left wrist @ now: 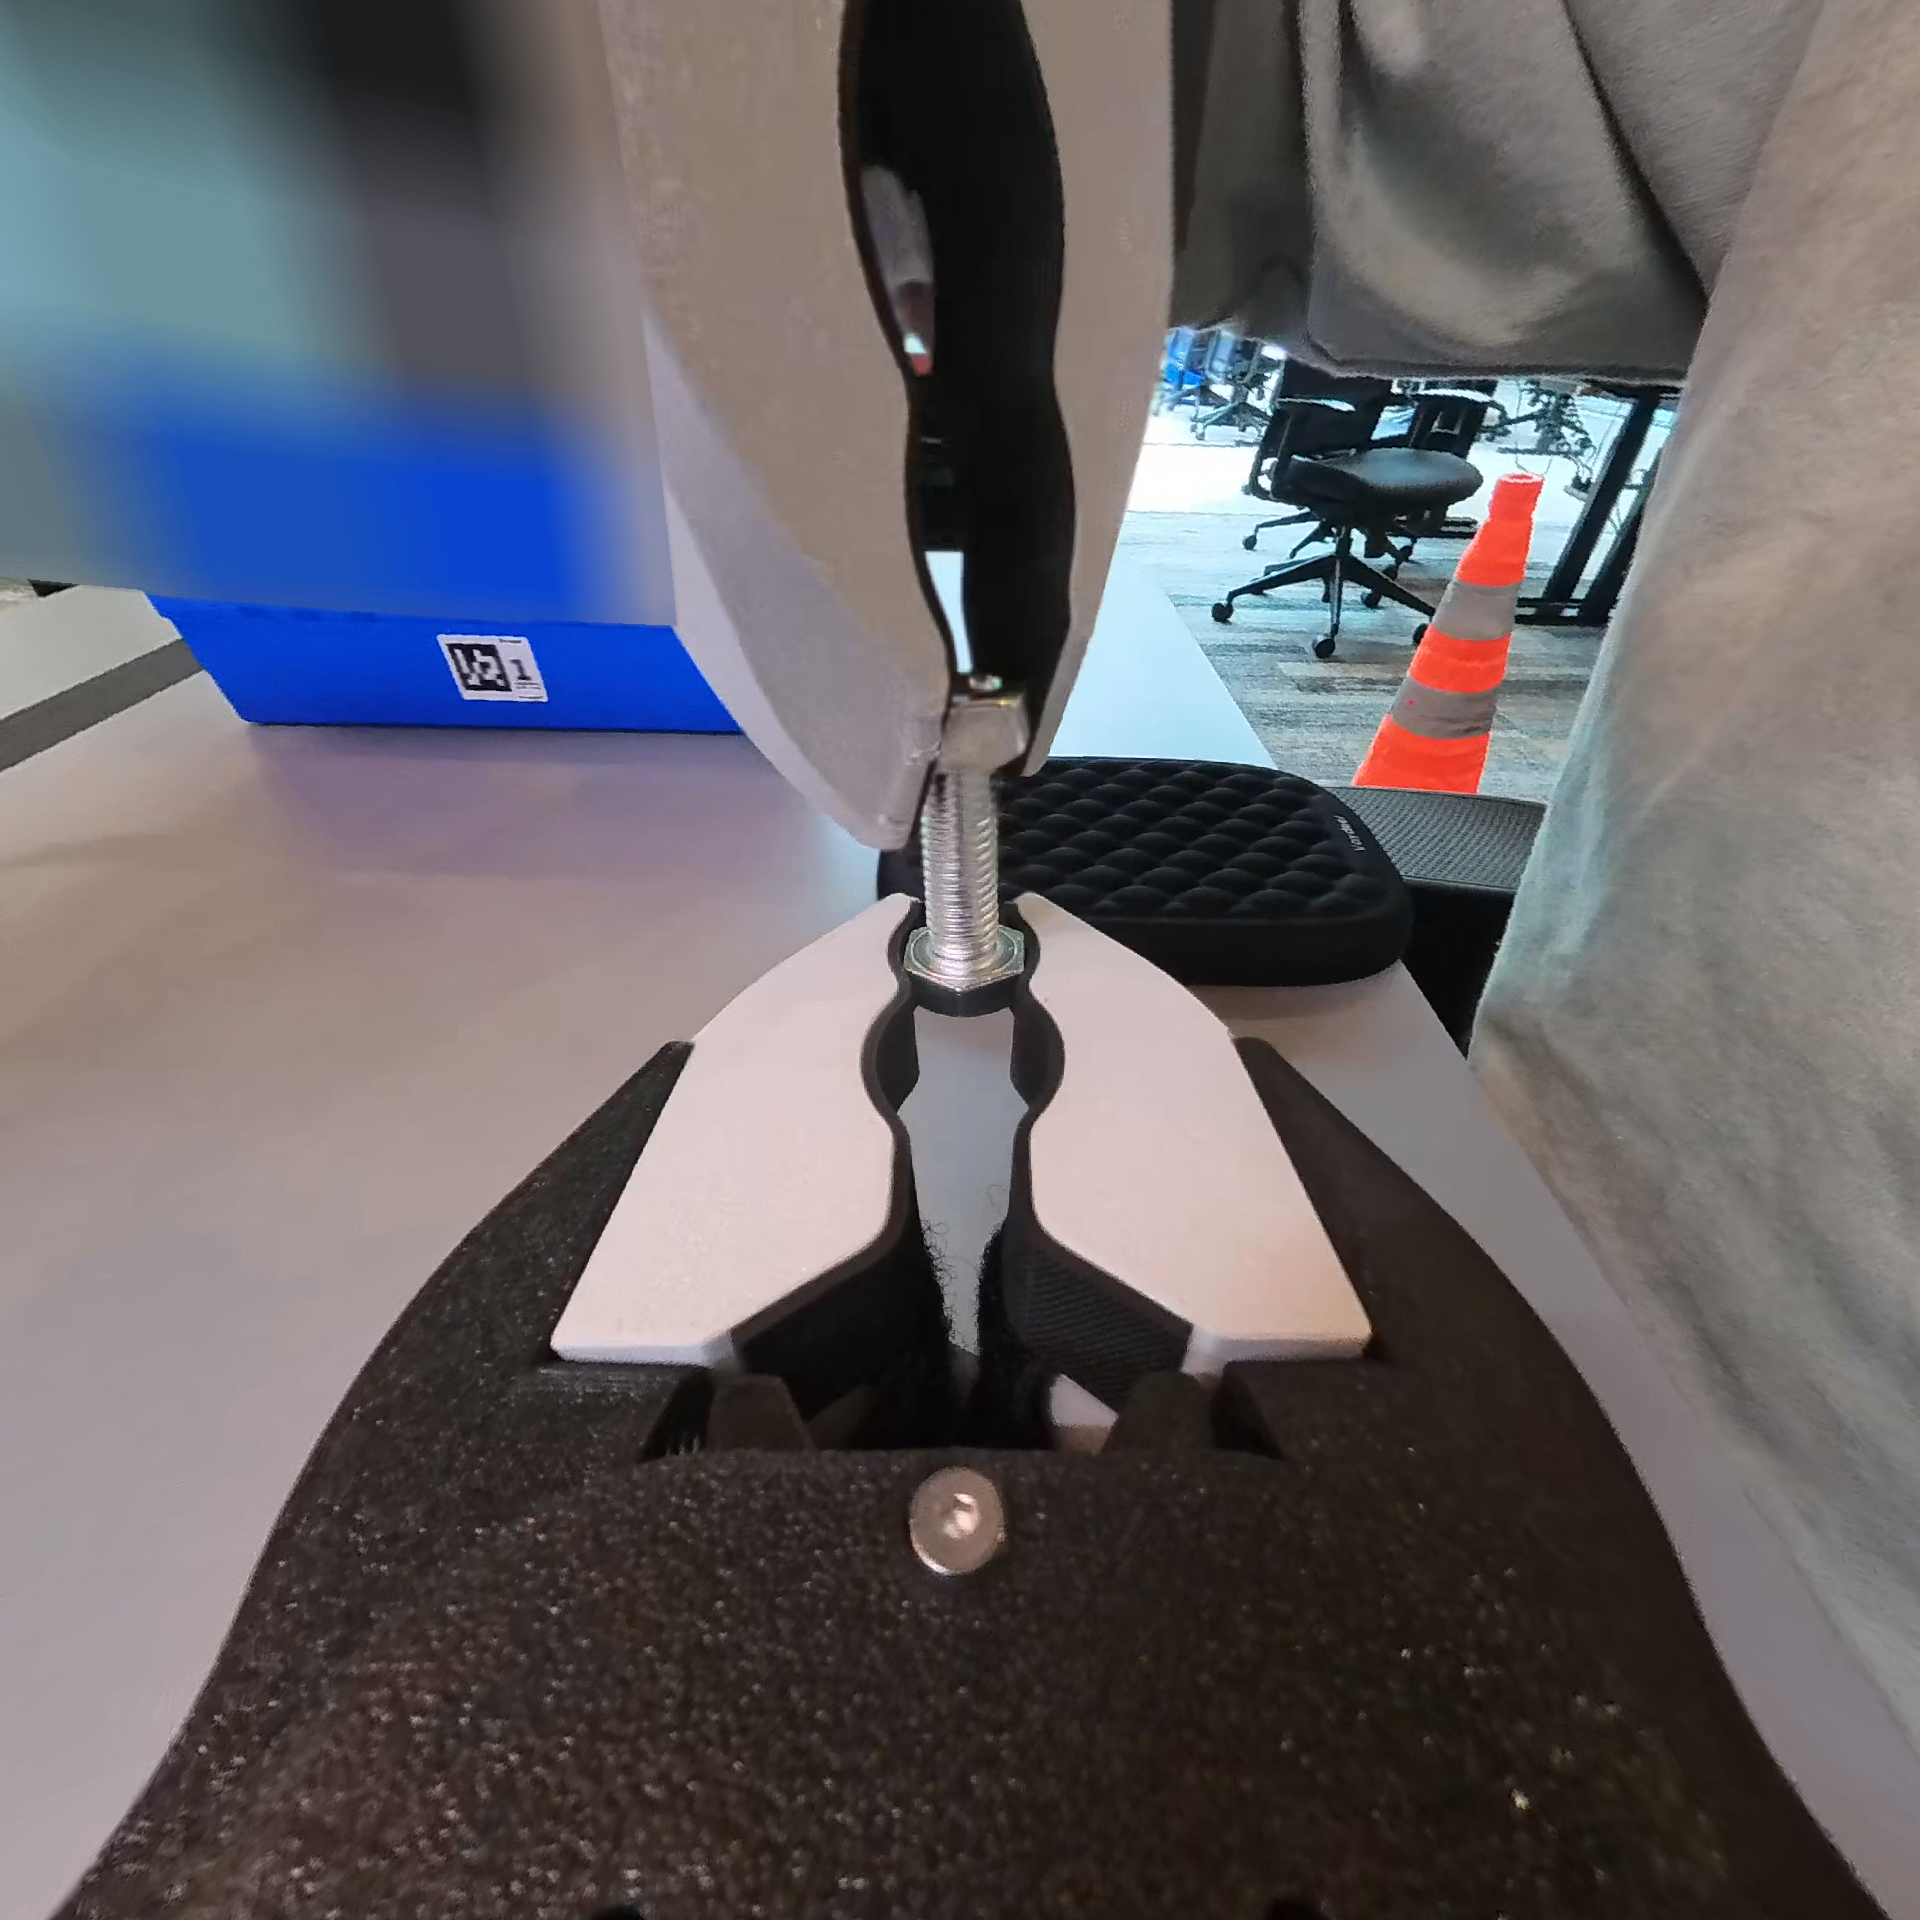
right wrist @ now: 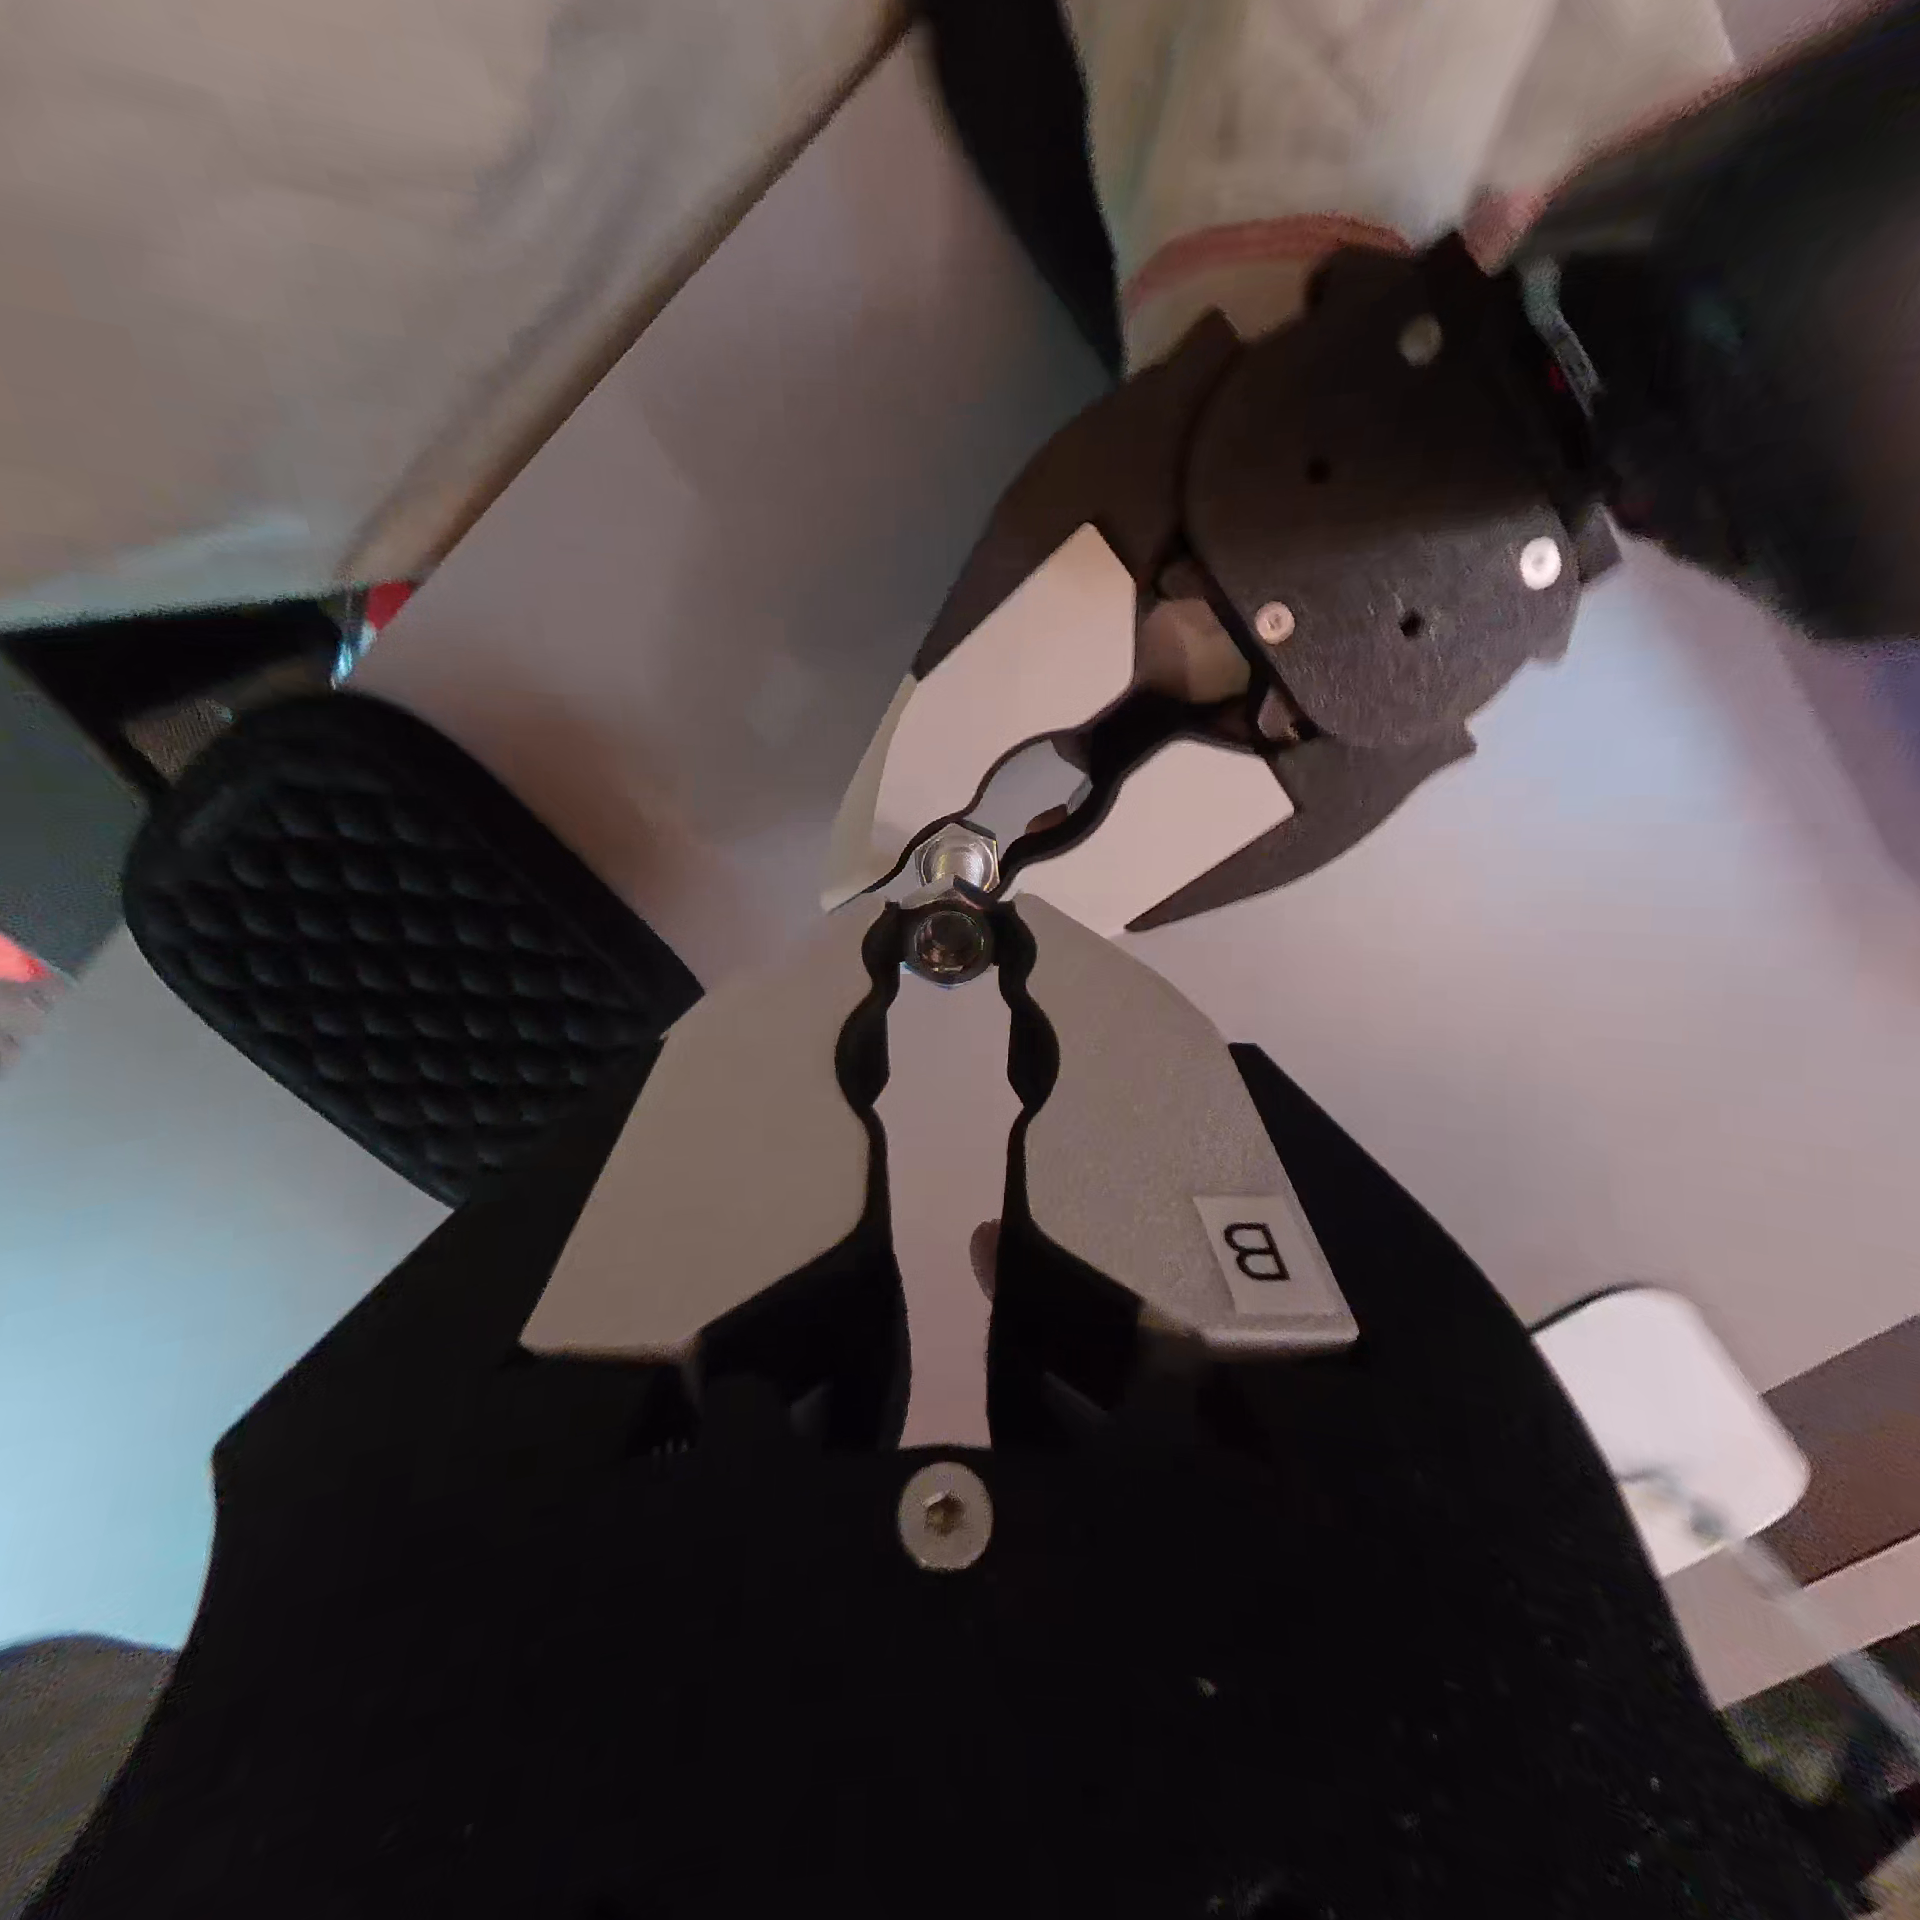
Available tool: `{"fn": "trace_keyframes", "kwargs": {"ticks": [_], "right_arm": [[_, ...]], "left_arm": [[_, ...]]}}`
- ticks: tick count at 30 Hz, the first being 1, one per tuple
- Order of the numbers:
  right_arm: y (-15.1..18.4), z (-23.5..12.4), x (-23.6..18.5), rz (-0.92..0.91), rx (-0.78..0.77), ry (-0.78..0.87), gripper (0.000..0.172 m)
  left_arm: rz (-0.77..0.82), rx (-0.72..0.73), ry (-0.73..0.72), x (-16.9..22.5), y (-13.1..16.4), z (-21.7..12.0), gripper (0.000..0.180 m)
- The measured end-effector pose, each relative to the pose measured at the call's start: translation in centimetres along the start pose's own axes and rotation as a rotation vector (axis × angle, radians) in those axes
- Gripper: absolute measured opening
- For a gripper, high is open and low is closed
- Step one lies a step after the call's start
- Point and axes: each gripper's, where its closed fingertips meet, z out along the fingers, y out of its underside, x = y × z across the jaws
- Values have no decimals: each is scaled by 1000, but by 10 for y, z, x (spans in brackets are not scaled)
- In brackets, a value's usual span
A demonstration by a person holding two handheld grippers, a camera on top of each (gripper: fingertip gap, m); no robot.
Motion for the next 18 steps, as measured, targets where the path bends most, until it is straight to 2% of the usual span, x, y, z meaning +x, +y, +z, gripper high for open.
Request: {"fn": "trace_keyframes", "kwargs": {"ticks": [1,5,8,9,11,13,16,18], "right_arm": [[1,0,1,81,-10,18,18],[3,-1,2,550,-71,95,18],[4,1,-1,567,-100,137,18],[4,0,-1,546,-101,149,18],[0,-5,1,442,-67,144,32],[-10,-12,0,243,12,115,46],[-16,-19,-4,-106,86,102,44],[-14,-18,-5,-249,100,83,43]], "left_arm": [[-4,3,-8,-1,0,0,13],[-9,6,-25,-3,-1,-1,13],[9,-14,-17,-1,2,1,13],[5,-9,-14,-1,1,1,13],[-4,5,-13,-2,-1,0,13],[-1,1,-5,0,0,0,13],[5,-3,11,2,0,1,13],[4,-2,20,3,0,0,13]]}}
